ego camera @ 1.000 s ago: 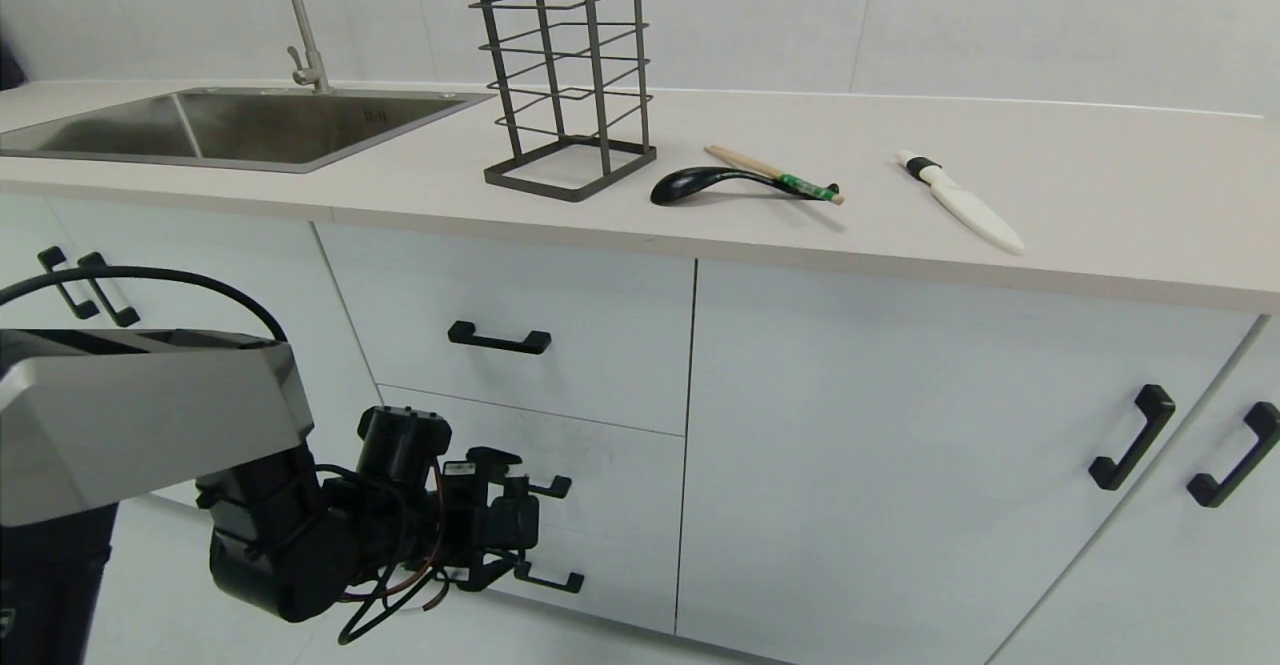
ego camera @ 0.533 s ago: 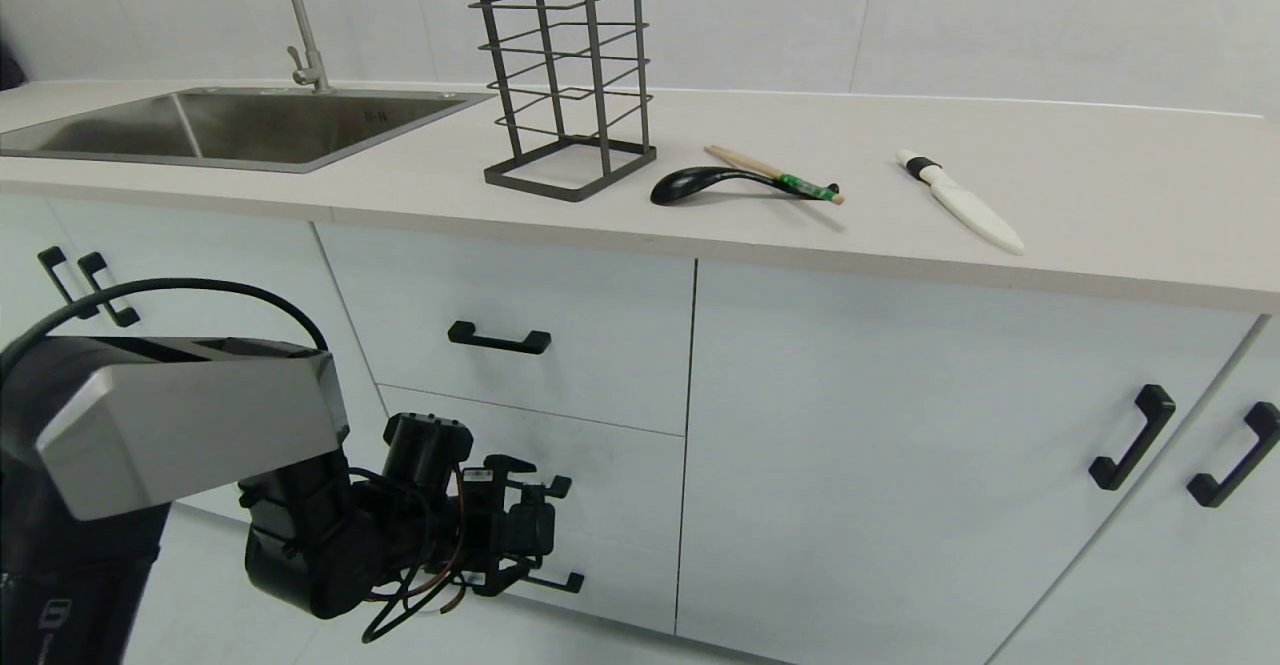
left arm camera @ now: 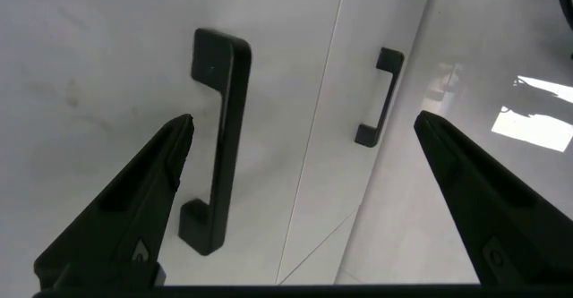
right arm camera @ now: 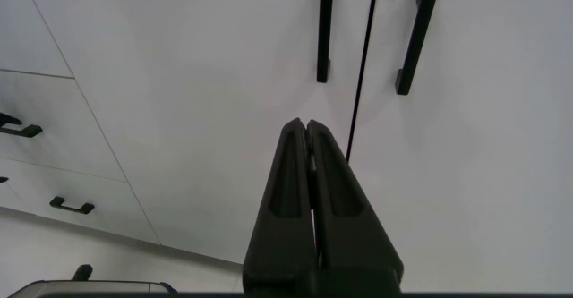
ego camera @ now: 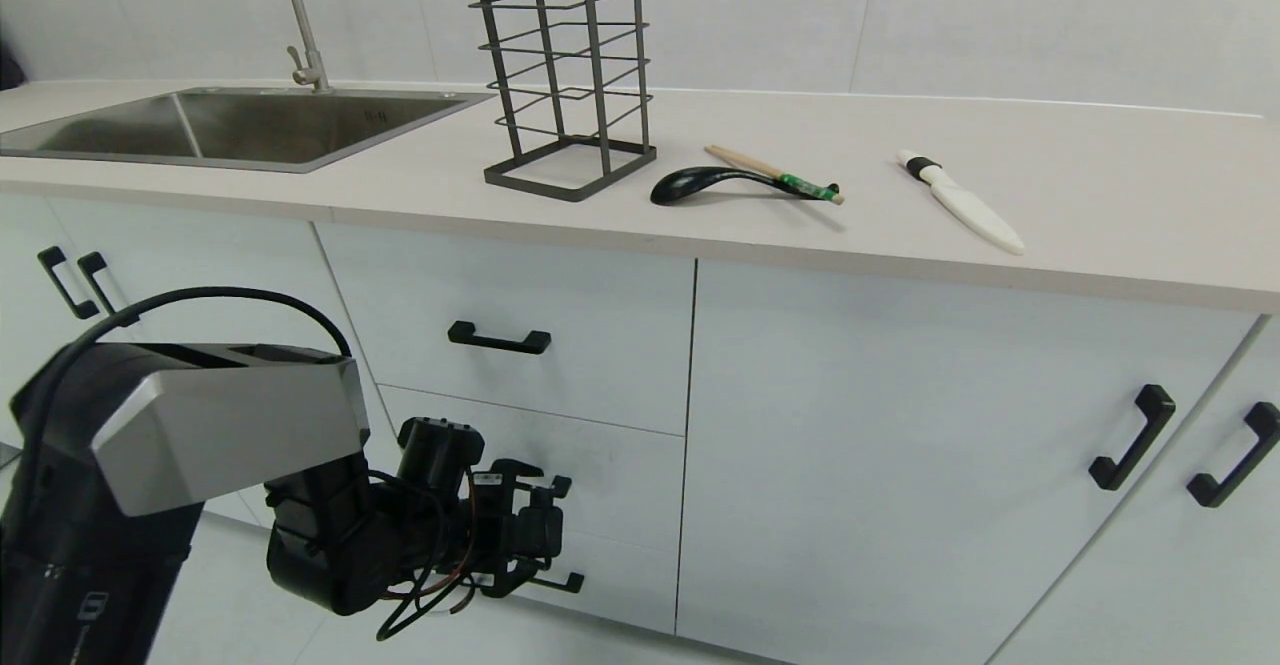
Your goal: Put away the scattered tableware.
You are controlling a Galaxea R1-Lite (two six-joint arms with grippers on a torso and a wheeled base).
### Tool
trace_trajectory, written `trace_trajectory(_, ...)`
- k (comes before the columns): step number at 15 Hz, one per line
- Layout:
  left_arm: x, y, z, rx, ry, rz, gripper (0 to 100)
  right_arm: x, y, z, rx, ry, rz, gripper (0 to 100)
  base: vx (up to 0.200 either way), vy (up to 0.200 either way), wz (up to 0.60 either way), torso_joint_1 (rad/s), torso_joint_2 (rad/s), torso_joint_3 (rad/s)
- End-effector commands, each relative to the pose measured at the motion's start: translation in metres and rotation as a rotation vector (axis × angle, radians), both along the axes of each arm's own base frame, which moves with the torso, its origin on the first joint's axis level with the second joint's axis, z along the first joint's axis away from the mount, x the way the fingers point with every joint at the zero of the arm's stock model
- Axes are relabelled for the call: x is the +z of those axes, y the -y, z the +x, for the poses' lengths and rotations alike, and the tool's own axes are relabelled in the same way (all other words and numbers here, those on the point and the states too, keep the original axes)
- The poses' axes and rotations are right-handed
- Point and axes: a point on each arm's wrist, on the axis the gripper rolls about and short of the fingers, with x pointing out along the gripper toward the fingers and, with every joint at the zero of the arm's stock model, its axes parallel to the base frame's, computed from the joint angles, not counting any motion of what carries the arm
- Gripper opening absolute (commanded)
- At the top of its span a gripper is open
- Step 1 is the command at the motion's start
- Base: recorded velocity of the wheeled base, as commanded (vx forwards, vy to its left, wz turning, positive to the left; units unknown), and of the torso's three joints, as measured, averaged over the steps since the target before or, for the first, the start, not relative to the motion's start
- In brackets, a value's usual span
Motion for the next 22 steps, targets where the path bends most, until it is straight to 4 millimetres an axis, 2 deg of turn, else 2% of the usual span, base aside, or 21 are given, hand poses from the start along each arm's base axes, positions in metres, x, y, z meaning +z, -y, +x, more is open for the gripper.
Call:
trace_trajectory(1,-0.006,0.002,-0.001,-0.006,-0.015,0.007,100,0.0,0.0,0.0,-0.001,-0.001,-0.001,0,0.0,0.0,0.0,0.0,0.0,0.0)
trace_trajectory(14,-0.012,-0.001,-0.013,-0.008,-0.064,0.023,100,0.0,0.0,0.0,0.001,-0.001,0.0,0,0.0,0.0,0.0,0.0,0.0,0.0)
trace_trajectory(18,-0.002,-0.003,-0.013,0.006,-0.044,0.027,100,0.0,0.0,0.0,0.001,-0.001,0.0,0,0.0,0.0,0.0,0.0,0.0,0.0)
trace_trajectory(22,0.0,-0.007,-0.021,0.016,-0.057,0.037,100,0.0,0.0,0.0,0.001,-0.002,-0.001,0,0.0,0.0,0.0,0.0,0.0,0.0)
